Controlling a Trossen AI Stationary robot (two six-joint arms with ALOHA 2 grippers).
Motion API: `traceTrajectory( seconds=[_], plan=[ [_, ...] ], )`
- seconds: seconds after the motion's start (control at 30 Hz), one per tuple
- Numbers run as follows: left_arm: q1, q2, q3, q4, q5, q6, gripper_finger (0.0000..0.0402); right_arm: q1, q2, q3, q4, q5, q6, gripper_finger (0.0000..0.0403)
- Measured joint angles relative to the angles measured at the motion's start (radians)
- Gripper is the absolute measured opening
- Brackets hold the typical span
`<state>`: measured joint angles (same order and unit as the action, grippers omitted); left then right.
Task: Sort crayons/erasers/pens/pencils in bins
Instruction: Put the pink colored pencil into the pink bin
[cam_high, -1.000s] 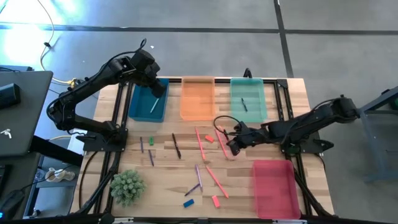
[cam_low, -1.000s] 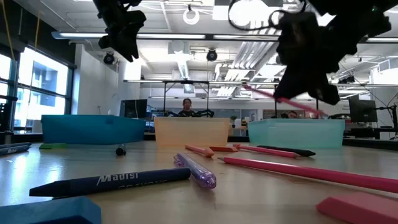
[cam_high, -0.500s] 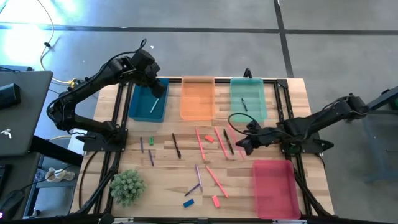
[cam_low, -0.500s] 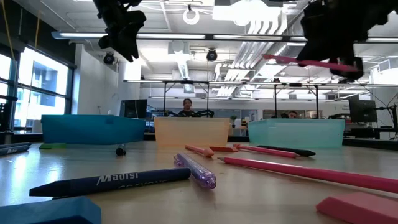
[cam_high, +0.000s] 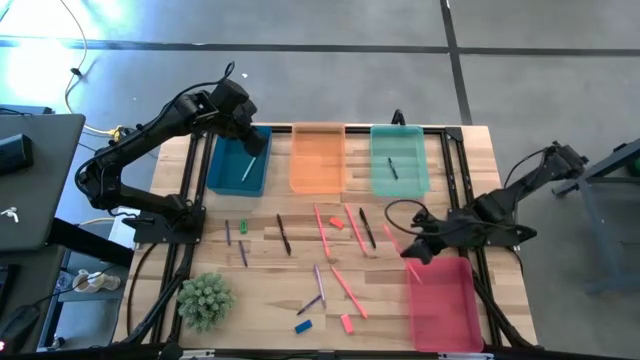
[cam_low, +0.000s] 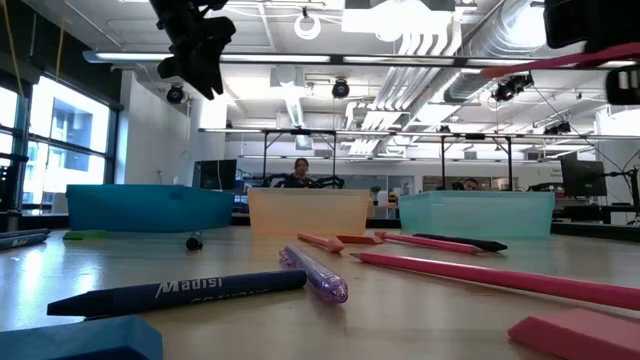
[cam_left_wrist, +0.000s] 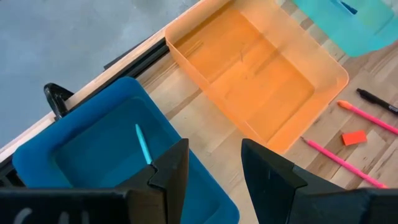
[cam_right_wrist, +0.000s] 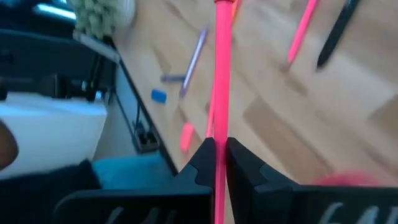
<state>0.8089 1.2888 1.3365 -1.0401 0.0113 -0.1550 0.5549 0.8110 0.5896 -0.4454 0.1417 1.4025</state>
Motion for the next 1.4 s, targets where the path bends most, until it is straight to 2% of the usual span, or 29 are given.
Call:
traceTrajectory(
  seconds=[0.17, 0.4, 0.5, 1.0, 1.4],
  plan=[
    [0.0, 0.0, 0.0, 0.0, 0.0, -0.002, 0.0138, 0.084, 0.002, 0.037, -0.051, -0.015, 0.062, 0.0001],
    [0.0, 0.0, 0.0, 0.0, 0.0, -0.002, 0.0138, 0.202, 0.014, 0.133, -0.298, 0.065, 0.159, 0.0001],
    [0.0, 0.0, 0.0, 0.0, 0.0, -0.002, 0.0138, 0.257, 0.044, 0.137, -0.365, 0.067, 0.219, 0.0001],
    [0.0, 0.0, 0.0, 0.054, 0.0, -0.002, 0.0138, 0.52, 0.225, 0.132, -0.357, 0.049, 0.534, 0.0001],
    [0.0, 0.0, 0.0, 0.103, 0.0, -0.027, 0.0138, 0.592, 0.417, 0.132, -0.27, 0.007, 0.639, 0.0001]
  ],
)
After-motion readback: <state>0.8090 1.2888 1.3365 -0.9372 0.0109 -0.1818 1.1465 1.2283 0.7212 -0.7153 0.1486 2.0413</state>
